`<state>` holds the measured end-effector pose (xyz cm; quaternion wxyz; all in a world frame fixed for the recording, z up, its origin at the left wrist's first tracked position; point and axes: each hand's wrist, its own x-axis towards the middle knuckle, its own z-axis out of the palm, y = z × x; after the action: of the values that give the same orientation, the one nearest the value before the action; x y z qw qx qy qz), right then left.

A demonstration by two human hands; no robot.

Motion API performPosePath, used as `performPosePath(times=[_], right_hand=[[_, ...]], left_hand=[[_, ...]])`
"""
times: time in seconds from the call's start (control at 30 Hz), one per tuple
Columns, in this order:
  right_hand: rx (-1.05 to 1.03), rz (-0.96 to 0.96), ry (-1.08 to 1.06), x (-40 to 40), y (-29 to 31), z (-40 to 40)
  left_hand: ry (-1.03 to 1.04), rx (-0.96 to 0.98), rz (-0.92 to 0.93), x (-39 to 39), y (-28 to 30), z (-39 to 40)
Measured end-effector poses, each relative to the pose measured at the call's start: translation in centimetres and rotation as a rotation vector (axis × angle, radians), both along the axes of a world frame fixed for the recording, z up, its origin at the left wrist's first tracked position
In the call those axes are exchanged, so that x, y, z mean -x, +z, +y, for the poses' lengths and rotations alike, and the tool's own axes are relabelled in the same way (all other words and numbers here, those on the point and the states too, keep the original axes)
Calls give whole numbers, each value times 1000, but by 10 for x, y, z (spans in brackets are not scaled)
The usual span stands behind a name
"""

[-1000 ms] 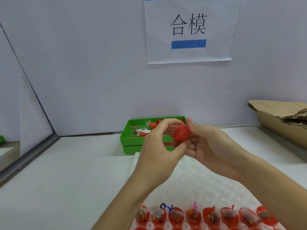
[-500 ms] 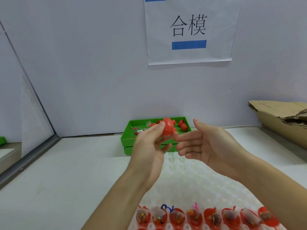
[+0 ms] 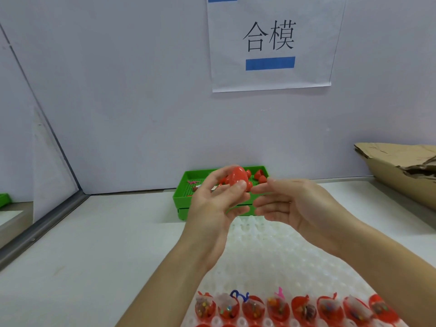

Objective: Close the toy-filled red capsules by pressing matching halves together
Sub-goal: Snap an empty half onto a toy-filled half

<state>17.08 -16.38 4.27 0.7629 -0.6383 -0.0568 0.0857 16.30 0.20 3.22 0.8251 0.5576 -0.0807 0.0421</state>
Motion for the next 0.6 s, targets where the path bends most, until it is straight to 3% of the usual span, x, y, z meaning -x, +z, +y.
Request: performPosePath(times=[0.07,0.13,0.47,0.6], right_hand=[[35,-51,15,1,0,1],[44,-81,32,3,0,2],[227,-214,16,8,1,6],[174,-236,-18,5,-2,4]], left_hand=[[177,-277,-110,0,-4,-1],[261,-421,-209,1,-7,-2],[326,-557,-377,6,-8,-10],[244,-572,-428,6,-4,-10]])
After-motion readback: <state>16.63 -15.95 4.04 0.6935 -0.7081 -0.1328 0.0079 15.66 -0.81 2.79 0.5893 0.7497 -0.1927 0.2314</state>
